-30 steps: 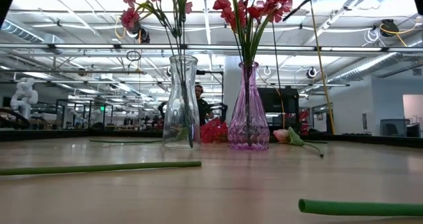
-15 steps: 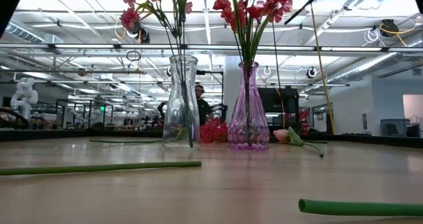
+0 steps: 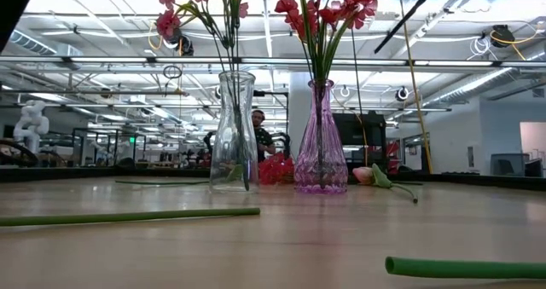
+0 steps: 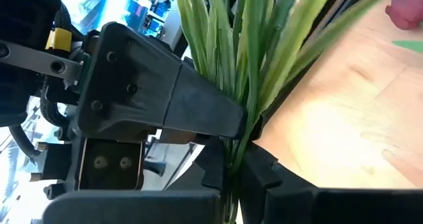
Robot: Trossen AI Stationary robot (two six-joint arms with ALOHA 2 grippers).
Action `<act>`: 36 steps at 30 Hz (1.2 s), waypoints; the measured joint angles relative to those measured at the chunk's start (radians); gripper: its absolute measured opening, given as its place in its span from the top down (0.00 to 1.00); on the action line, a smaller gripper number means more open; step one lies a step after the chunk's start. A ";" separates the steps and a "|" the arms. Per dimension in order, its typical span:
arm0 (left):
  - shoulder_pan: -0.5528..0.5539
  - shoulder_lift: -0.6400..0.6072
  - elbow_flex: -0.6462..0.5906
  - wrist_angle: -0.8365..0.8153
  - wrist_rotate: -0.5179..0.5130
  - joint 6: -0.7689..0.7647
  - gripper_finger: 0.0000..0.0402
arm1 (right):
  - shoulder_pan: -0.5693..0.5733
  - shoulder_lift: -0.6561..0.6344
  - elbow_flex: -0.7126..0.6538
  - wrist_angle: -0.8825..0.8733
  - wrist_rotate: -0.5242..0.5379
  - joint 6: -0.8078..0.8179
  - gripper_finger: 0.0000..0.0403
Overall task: Sort flowers into vase by color
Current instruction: Put the white flowers into the transparent vase
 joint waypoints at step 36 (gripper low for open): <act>-0.066 0.000 0.000 0.171 0.121 -0.902 0.96 | -0.021 -0.309 0.001 -0.861 0.029 -0.039 0.61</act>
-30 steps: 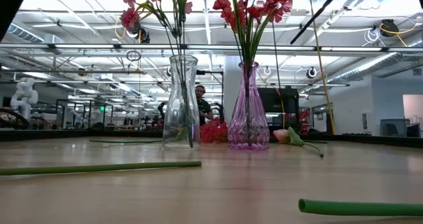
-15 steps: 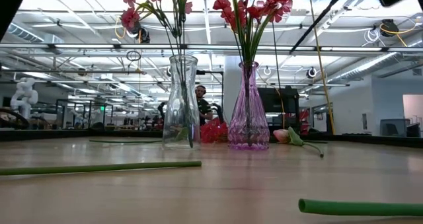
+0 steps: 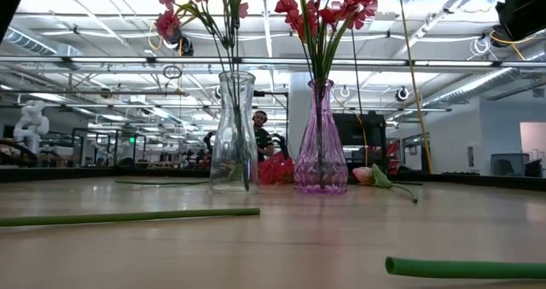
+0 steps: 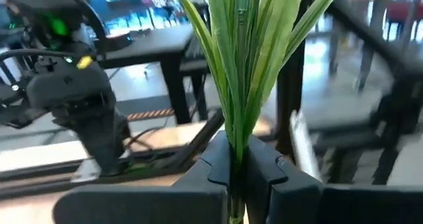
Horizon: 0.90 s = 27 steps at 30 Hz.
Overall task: Sort flowers into vase by color
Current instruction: Put the white flowers into the transparent vase
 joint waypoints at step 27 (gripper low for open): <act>-0.297 -0.092 -0.286 0.050 -1.016 -0.476 0.97 | 0.000 0.115 0.000 0.007 0.106 -0.196 0.61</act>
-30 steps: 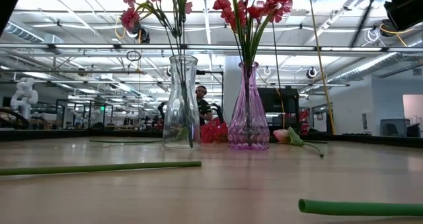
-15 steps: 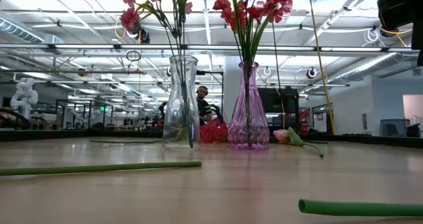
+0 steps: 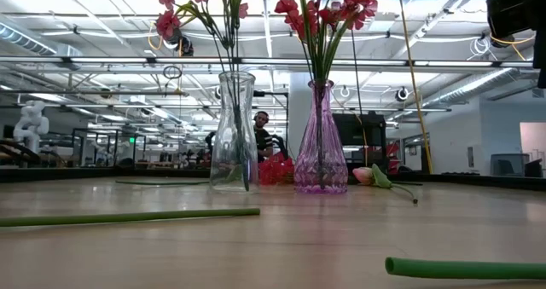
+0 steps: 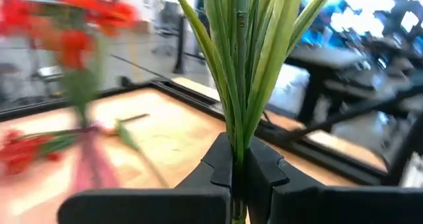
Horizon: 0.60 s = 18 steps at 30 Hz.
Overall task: Sort flowers into vase by color
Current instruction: Put the white flowers into the transparent vase
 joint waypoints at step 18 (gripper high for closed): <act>-0.002 -0.569 -0.704 0.003 -0.017 -0.187 0.97 | 0.000 0.051 0.000 0.078 0.057 -0.001 0.61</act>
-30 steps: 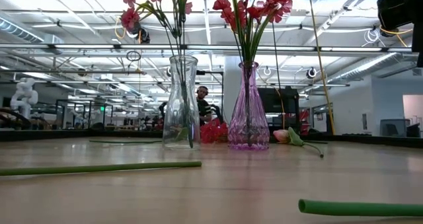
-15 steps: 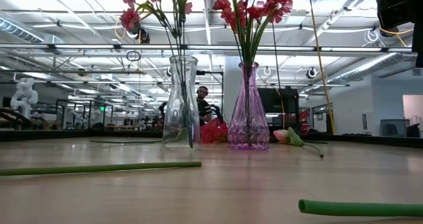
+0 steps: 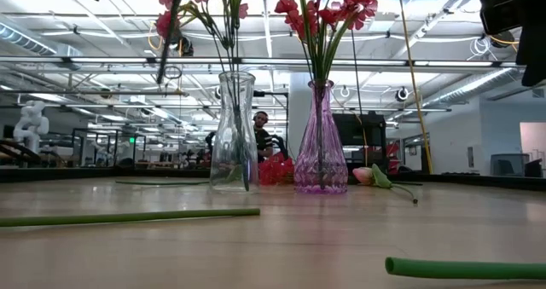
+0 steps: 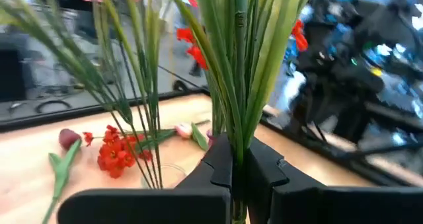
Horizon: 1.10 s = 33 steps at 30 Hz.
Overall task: Sort flowers into vase by color
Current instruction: Put the white flowers into the transparent vase
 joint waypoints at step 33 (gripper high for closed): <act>0.392 -0.216 -0.386 0.876 0.814 0.862 0.97 | 0.000 0.132 0.000 0.119 0.007 0.005 0.61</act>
